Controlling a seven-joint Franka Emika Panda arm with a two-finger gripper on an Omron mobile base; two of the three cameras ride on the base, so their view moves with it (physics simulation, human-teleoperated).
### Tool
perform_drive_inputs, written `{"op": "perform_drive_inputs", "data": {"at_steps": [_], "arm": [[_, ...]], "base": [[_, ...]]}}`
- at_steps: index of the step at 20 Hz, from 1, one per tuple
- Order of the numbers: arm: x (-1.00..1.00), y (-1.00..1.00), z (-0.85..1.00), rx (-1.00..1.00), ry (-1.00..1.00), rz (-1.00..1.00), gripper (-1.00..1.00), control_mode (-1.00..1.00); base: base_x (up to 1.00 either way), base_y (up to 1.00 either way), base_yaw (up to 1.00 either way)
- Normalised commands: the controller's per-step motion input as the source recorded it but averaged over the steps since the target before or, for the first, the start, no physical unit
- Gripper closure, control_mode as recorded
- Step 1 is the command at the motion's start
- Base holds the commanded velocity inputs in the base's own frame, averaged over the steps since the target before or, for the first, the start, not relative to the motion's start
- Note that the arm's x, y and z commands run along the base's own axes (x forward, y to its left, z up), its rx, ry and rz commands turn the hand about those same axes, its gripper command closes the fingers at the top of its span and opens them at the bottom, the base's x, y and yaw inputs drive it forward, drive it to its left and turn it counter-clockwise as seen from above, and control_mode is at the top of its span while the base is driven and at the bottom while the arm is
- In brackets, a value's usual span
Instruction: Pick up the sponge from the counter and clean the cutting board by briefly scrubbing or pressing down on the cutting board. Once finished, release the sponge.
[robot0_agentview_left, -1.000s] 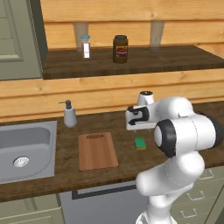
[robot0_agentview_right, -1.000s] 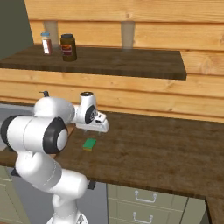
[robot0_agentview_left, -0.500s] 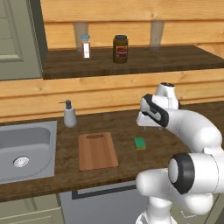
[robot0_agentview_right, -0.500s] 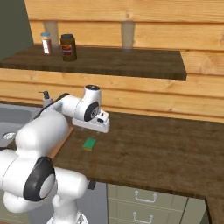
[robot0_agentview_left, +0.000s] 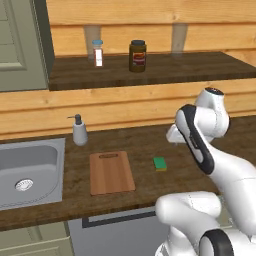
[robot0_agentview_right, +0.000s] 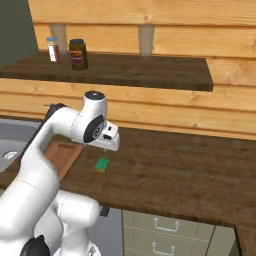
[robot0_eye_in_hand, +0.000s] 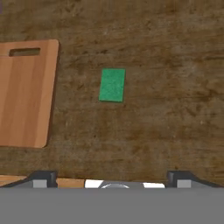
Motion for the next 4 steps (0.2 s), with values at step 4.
{"op": "perform_drive_inputs", "data": {"at_steps": [4], "arm": [[-0.75, -0.03, 0.18, 0.05, -0.17, 0.00, -1.00, -1.00]], "base": [[0.00, 0.00, 0.00]]}}
